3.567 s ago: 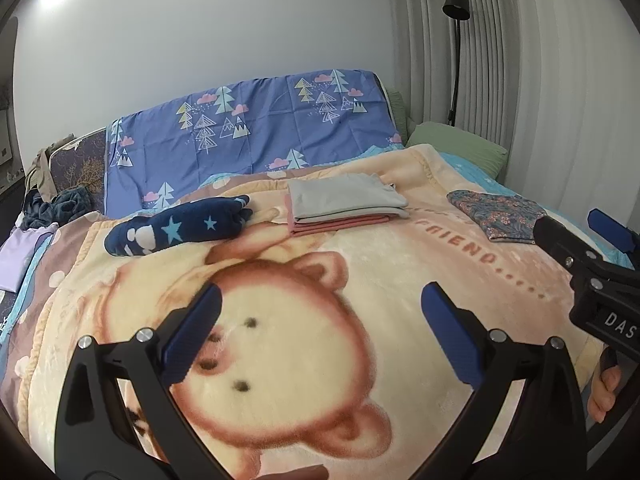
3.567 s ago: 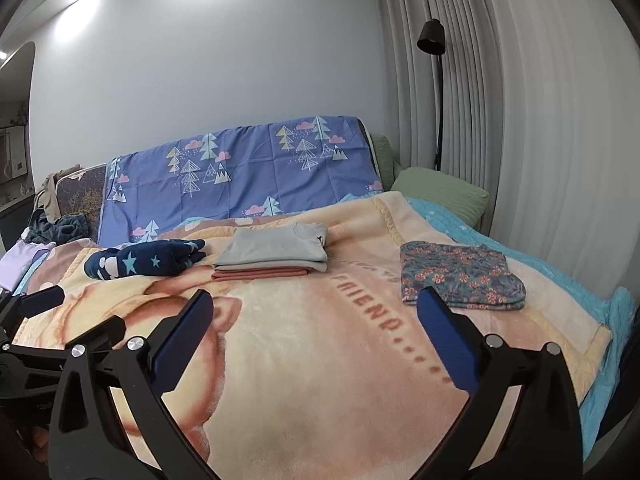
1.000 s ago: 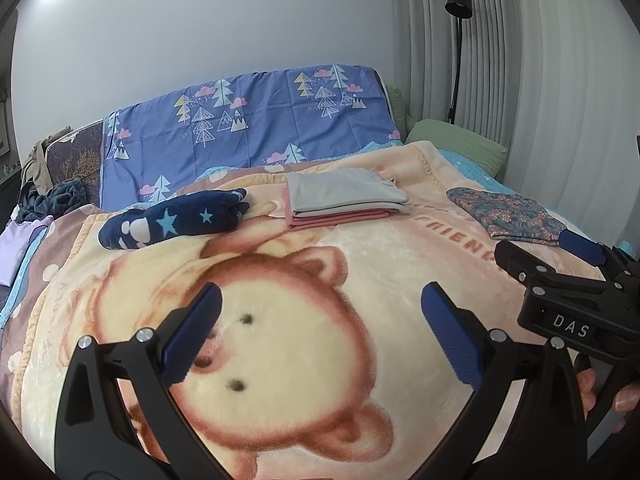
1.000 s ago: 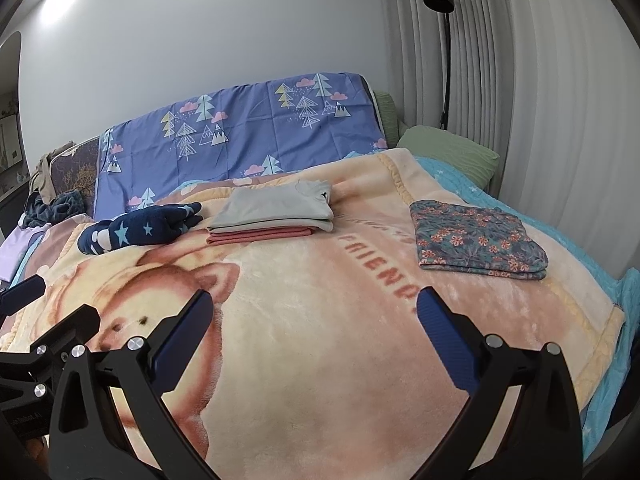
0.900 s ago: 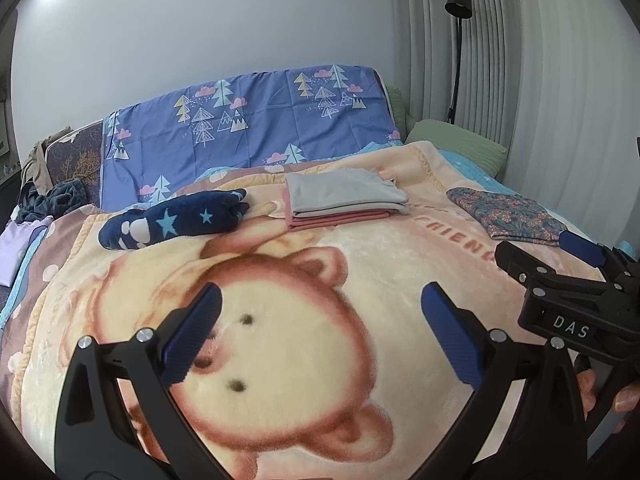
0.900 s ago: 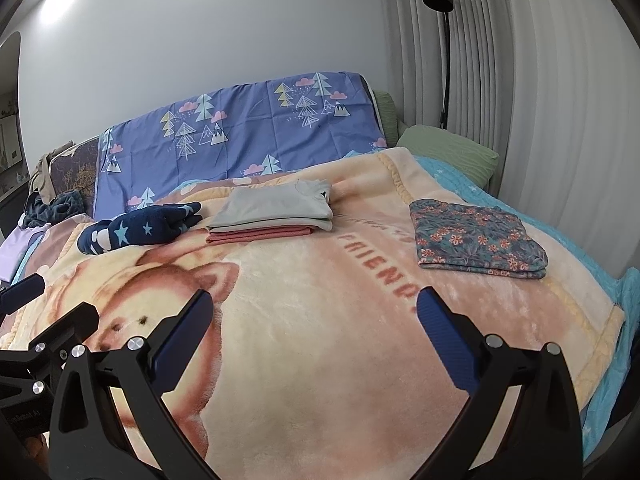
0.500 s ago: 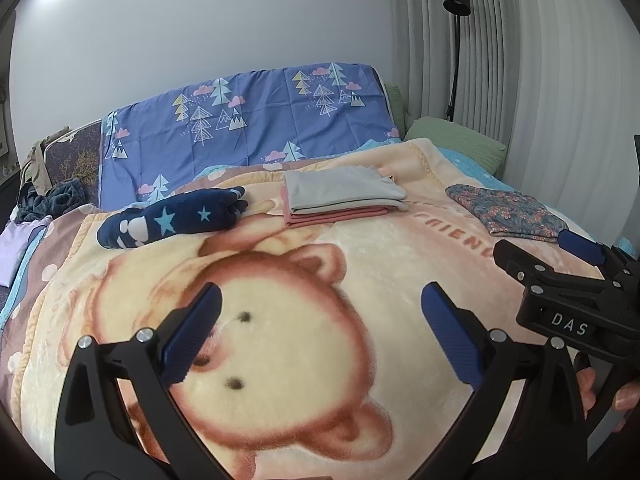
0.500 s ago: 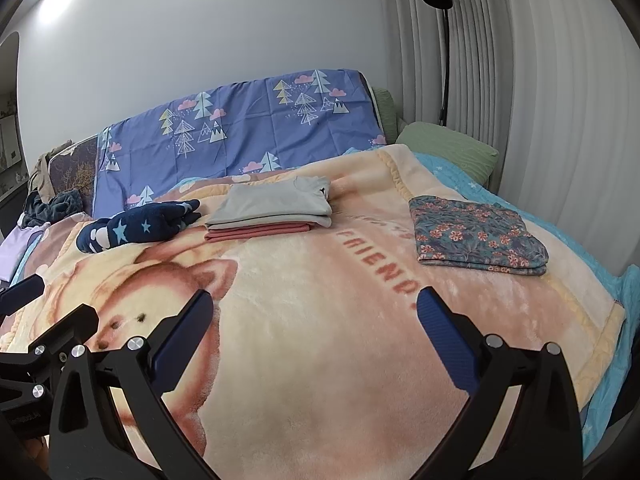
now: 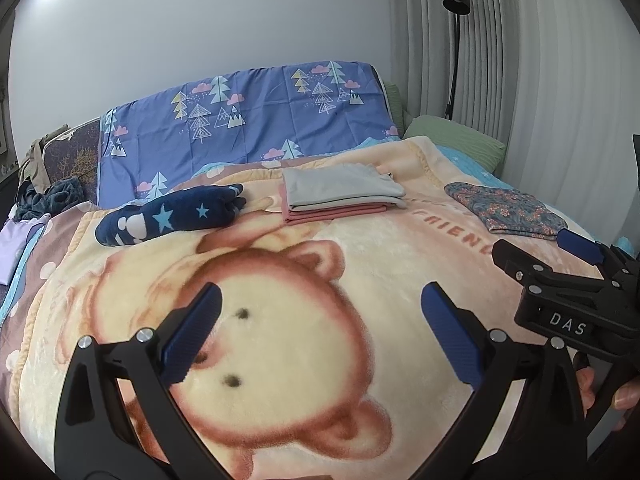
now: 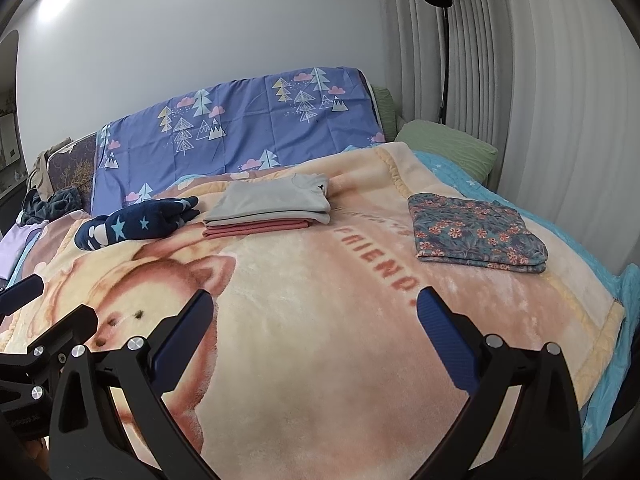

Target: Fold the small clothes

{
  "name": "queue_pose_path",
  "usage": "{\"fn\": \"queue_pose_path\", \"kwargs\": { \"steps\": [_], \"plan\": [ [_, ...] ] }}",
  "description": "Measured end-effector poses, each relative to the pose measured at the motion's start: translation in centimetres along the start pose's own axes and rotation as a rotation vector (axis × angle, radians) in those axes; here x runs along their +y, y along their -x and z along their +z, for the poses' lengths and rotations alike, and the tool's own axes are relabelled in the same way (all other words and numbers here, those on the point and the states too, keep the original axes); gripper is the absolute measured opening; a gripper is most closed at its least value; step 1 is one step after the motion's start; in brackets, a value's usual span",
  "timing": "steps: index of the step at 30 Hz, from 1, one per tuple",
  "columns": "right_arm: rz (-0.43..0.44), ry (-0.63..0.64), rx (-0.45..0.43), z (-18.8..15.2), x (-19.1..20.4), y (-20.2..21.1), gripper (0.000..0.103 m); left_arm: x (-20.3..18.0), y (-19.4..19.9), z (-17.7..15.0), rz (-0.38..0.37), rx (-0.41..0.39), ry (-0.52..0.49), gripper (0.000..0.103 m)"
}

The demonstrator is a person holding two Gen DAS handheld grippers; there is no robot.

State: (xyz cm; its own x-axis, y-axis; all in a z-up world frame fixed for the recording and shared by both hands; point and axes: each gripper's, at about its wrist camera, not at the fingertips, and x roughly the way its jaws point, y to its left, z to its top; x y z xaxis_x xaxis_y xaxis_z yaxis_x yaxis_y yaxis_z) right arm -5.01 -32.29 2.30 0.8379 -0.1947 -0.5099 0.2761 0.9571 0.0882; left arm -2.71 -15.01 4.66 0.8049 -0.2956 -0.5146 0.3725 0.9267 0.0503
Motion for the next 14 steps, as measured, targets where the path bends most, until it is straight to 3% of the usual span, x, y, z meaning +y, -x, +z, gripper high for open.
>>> {"fn": "queue_pose_path", "kwargs": {
  "steps": [14],
  "plan": [
    [-0.001, 0.001, 0.002, -0.07, 0.2, 0.02, 0.102, 0.04, -0.11, -0.3, -0.001, 0.004, -0.001, 0.101]
  ]
}}
